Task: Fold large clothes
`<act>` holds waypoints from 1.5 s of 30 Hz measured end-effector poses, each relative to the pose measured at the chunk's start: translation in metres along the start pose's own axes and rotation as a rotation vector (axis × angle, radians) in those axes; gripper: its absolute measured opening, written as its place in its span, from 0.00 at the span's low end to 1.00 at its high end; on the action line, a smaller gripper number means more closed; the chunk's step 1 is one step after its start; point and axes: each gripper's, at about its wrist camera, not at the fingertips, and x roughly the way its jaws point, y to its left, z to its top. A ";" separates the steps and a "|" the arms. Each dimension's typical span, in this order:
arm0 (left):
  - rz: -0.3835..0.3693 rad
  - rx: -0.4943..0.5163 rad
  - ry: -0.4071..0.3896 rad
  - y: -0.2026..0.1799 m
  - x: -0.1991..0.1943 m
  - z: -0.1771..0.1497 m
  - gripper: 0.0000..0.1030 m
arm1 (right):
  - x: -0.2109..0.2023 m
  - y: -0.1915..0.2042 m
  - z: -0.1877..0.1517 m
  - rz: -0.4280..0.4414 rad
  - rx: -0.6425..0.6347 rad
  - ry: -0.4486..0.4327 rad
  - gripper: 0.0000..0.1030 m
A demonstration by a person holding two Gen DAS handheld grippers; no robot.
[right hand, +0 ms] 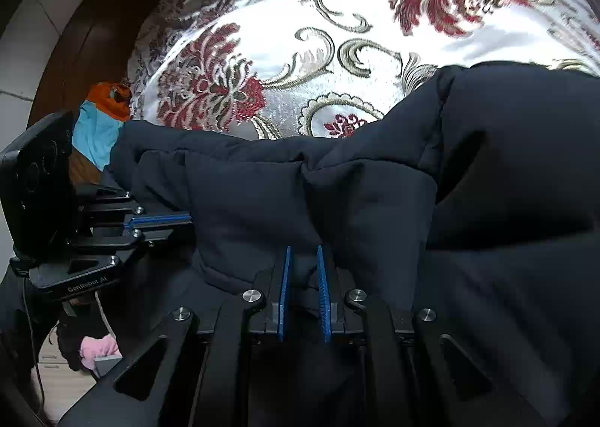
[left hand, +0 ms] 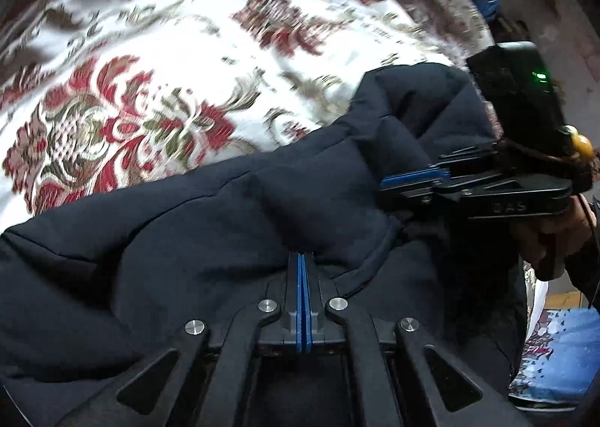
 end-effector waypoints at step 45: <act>0.182 -0.247 -0.306 -0.027 -0.035 -0.096 0.04 | -0.062 0.027 -0.095 -0.220 -0.060 -0.382 0.57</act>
